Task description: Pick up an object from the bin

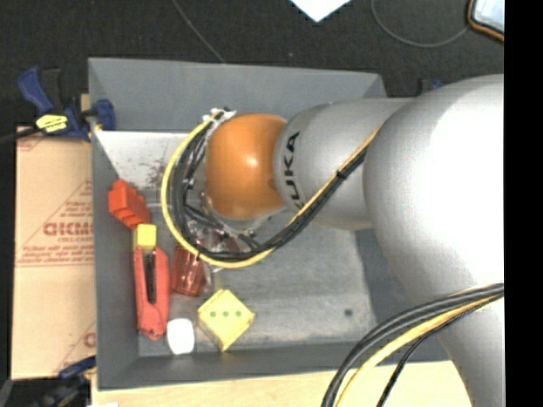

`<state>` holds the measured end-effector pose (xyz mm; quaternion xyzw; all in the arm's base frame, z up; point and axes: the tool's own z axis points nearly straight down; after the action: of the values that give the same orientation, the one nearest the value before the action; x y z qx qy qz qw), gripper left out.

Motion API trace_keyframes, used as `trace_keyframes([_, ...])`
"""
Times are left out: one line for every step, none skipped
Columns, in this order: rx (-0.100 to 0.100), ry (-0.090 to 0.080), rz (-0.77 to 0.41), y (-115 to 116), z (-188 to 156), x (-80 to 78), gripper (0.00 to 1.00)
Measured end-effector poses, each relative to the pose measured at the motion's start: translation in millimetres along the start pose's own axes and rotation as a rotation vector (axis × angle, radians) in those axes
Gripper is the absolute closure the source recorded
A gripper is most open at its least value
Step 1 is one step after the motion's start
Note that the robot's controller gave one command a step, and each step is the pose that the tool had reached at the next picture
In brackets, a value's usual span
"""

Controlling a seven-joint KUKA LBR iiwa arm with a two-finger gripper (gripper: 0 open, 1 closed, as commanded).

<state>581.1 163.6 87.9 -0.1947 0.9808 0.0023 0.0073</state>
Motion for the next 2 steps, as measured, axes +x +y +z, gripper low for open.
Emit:
trace_keyframes([0.001,-0.001,0.002,0,-32,-0.5,1.00])
trace_keyframes([0.002,-0.004,0.004,-1,-49,-1.5,1.00])
